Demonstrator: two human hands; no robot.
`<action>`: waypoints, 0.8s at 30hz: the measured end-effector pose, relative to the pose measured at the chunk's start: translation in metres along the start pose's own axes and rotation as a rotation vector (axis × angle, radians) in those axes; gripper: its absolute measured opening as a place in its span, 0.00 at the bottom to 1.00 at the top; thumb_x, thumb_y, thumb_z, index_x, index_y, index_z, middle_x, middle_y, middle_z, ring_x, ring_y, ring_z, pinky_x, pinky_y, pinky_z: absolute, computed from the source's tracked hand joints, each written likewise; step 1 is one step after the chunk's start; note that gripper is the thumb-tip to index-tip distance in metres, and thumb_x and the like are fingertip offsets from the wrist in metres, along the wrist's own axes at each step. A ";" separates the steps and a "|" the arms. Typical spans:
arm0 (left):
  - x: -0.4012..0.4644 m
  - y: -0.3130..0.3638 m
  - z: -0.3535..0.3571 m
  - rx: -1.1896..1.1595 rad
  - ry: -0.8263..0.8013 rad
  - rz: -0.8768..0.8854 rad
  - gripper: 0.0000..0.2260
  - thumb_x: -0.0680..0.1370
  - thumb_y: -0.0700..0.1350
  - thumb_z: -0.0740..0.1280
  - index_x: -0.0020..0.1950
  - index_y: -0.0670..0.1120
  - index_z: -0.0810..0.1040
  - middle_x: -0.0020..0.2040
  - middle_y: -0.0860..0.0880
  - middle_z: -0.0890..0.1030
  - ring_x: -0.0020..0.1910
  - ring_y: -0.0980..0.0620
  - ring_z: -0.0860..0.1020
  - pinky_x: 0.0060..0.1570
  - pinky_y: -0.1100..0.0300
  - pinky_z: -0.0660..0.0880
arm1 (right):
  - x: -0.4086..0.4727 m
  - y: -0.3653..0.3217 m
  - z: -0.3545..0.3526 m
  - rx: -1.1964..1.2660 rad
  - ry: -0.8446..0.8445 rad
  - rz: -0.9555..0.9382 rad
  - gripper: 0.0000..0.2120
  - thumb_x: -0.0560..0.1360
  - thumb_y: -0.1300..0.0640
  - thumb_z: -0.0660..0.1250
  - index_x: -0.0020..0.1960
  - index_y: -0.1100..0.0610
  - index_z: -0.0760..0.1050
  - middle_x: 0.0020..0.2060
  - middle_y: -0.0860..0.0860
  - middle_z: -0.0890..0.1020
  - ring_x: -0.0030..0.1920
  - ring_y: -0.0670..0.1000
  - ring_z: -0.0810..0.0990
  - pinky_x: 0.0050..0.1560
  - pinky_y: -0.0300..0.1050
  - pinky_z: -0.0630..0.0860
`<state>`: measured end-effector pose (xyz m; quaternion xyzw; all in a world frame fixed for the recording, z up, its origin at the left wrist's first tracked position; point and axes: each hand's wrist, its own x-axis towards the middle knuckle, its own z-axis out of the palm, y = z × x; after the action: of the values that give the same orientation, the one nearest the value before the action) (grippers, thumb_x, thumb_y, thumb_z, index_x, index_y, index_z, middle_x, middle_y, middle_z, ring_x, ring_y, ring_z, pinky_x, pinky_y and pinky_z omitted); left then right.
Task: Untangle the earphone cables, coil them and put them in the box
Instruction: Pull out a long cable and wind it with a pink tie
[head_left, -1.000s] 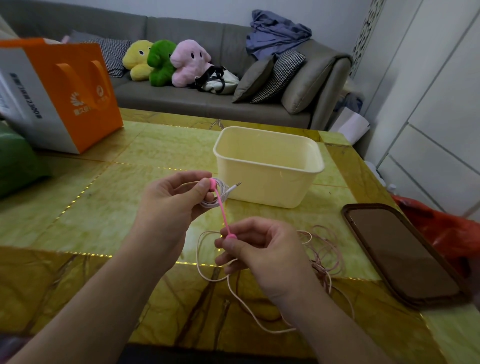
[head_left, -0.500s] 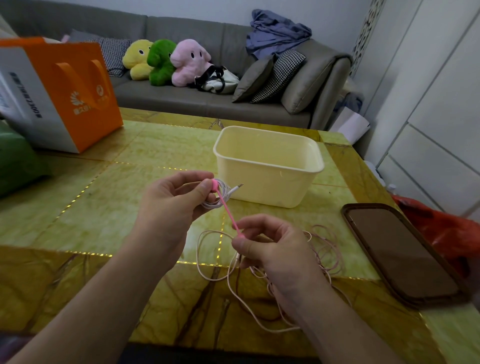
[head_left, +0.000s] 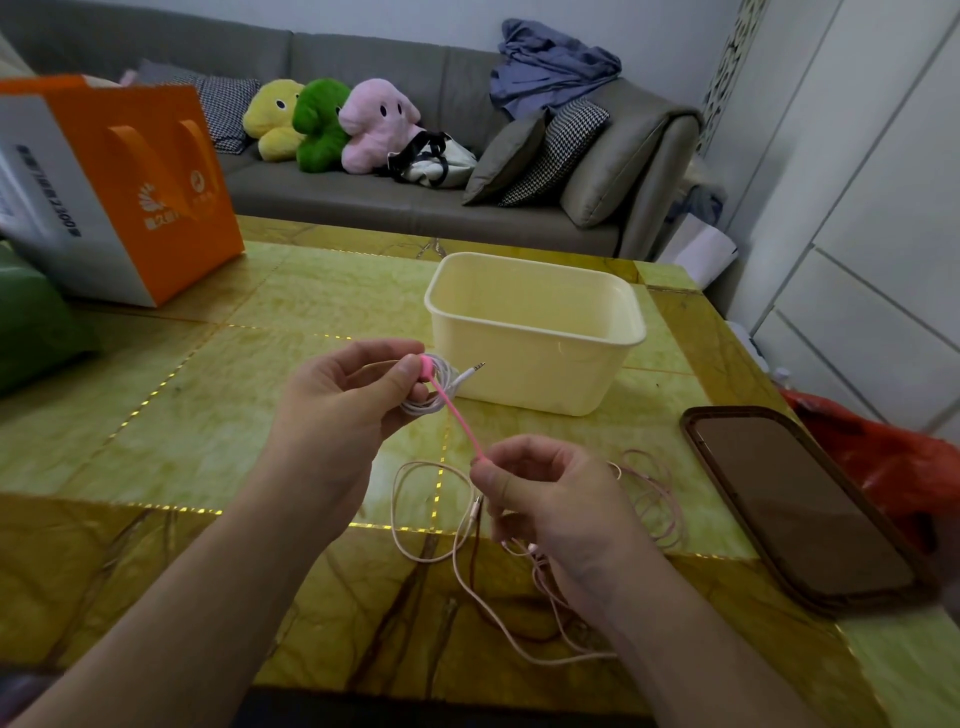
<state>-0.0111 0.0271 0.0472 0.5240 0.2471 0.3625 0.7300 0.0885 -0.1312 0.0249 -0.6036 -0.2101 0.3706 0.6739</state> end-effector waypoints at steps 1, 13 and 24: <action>0.000 0.000 -0.001 -0.006 0.005 0.002 0.06 0.79 0.34 0.69 0.55 0.37 0.83 0.41 0.44 0.86 0.36 0.52 0.82 0.53 0.53 0.84 | 0.000 0.000 -0.001 -0.003 -0.001 0.001 0.05 0.72 0.66 0.78 0.42 0.62 0.83 0.32 0.57 0.80 0.30 0.53 0.77 0.29 0.46 0.75; -0.001 -0.001 -0.001 0.048 0.025 0.020 0.05 0.80 0.33 0.70 0.54 0.38 0.84 0.40 0.44 0.86 0.37 0.51 0.82 0.55 0.49 0.84 | -0.001 -0.004 -0.002 0.049 0.007 -0.060 0.06 0.79 0.71 0.69 0.46 0.64 0.76 0.34 0.58 0.81 0.32 0.58 0.81 0.28 0.46 0.74; -0.004 -0.002 0.001 0.202 0.023 0.085 0.05 0.78 0.34 0.73 0.52 0.42 0.86 0.40 0.40 0.87 0.40 0.40 0.86 0.49 0.50 0.84 | -0.001 -0.022 -0.017 0.031 0.192 -0.351 0.02 0.75 0.66 0.75 0.44 0.61 0.85 0.34 0.58 0.83 0.32 0.55 0.80 0.35 0.48 0.79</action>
<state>-0.0123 0.0227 0.0459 0.6008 0.2684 0.3723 0.6545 0.1061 -0.1433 0.0434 -0.5799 -0.2412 0.1915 0.7543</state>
